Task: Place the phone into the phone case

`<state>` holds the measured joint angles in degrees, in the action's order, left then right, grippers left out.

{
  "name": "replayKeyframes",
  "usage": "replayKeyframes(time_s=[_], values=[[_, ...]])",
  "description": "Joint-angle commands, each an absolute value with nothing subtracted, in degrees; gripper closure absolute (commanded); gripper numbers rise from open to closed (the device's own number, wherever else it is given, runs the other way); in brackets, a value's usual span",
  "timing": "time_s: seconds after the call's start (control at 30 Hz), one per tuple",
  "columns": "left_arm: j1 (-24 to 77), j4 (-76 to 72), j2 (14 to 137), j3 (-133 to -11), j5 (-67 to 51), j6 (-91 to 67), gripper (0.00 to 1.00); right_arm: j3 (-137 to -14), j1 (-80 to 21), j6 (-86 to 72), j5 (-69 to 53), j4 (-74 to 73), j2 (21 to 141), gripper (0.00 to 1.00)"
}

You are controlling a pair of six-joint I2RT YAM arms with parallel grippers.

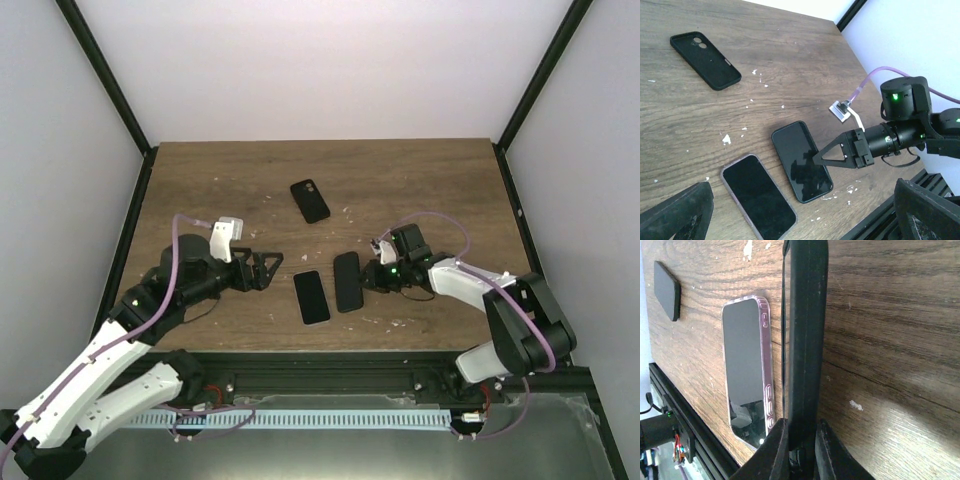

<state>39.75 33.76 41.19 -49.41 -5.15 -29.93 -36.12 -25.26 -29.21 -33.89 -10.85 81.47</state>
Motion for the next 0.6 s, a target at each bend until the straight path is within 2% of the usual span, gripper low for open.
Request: replayKeyframes(time_s=[0.0, 0.43, 0.57], values=[[39.66, 33.84, 41.51, -48.78, -4.54, -29.0, 0.0, -38.68, -24.13, -27.24, -36.74, -11.03, 84.52, 0.99], [39.69, 33.53, 41.79, -48.36, -4.57, -28.93, 0.0, -38.3, -22.94, -28.1, -28.85, -10.36, 90.36, 0.99], [39.72, 33.4, 41.83, -48.06, -4.48, -28.92, 0.0, -38.01, -22.96, -28.37, -26.64, -10.47, 91.89, 0.93]])
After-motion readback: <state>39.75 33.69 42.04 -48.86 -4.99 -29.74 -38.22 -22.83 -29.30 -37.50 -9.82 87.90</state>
